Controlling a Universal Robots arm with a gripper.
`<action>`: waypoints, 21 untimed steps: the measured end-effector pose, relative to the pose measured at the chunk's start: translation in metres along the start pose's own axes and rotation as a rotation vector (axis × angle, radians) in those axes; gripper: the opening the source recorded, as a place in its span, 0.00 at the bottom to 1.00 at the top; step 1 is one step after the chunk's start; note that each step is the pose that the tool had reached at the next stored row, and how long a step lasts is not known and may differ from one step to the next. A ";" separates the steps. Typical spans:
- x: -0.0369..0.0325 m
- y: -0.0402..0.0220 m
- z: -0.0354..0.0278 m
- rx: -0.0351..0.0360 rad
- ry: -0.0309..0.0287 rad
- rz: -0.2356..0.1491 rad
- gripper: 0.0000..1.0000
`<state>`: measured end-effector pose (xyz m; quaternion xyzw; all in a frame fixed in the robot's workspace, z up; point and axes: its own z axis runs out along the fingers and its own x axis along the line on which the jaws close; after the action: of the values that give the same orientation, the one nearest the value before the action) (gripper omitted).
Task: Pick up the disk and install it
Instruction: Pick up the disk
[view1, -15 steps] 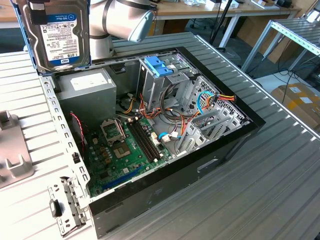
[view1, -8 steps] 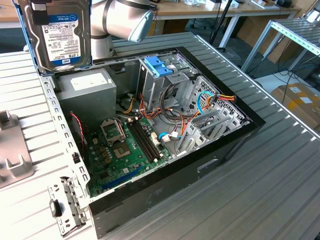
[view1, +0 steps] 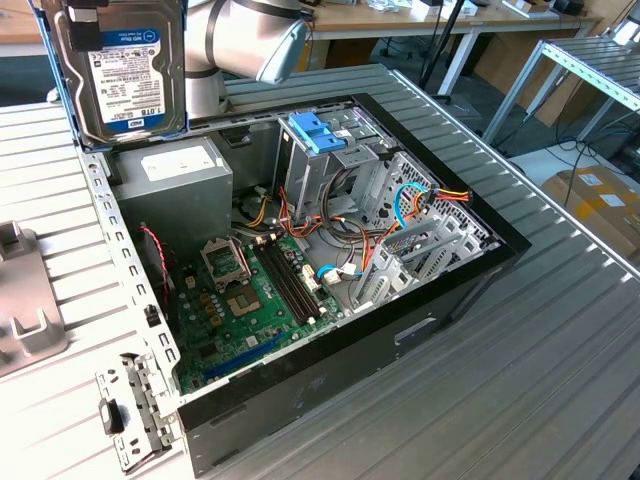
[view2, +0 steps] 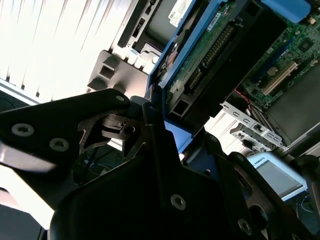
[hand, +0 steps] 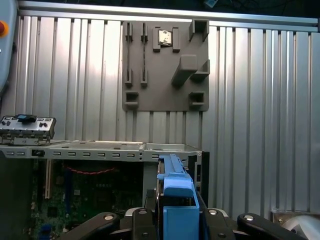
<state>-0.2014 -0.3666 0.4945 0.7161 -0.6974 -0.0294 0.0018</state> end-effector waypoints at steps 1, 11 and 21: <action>0.0002 -0.0002 0.0000 0.0000 0.0000 0.000 0.37; 0.0022 -0.0051 -0.0002 0.0000 0.0000 0.000 0.37; 0.0037 -0.0100 -0.0003 0.0000 0.0000 0.000 0.37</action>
<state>-0.1914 -0.3700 0.4942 0.7161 -0.6974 -0.0294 0.0018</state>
